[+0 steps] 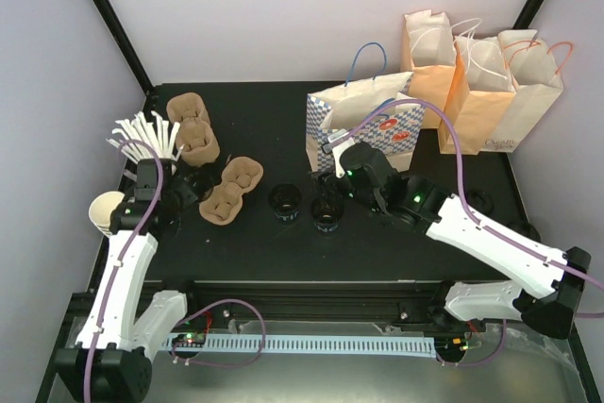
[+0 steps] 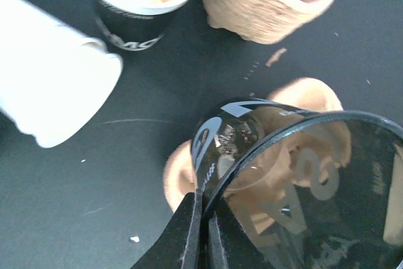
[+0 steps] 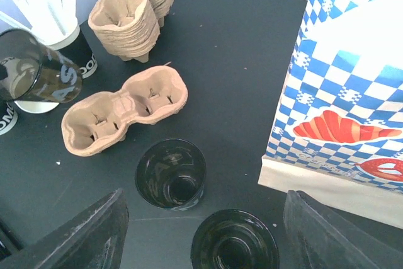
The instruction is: Pack the takeout coffee
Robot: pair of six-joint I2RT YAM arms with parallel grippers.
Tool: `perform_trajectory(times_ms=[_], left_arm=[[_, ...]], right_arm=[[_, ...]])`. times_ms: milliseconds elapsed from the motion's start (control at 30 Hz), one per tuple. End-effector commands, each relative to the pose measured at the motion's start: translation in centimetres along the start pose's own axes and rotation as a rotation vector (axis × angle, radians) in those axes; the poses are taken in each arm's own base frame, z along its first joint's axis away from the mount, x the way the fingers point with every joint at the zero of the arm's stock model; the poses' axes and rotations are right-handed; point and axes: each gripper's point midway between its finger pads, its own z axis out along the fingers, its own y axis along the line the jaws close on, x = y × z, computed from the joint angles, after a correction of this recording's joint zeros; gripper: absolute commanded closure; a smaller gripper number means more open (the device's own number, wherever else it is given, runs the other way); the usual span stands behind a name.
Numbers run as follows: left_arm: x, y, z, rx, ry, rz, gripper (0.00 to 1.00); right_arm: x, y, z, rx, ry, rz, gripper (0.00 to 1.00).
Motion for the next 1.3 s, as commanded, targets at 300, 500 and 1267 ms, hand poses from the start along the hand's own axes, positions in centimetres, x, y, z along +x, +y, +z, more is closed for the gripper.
perform_trajectory(times_ms=[300,500,1267], left_arm=[[1.0,8.7,-1.0,-0.322,-0.160,-0.394,0.98],[2.6,8.8,1.2,-0.319,-0.077,-0.419,0.99],[3.3,6.9,1.5,-0.214,0.019,-0.448,0.99]], right_arm=[[-1.2,-0.7,-0.9,-0.006,-0.083,0.016,0.30],[-1.1,-0.9,-0.9,0.005,-0.080,0.019,0.30],[-0.4,-0.9,0.3,0.020,-0.037,0.016,0.31]])
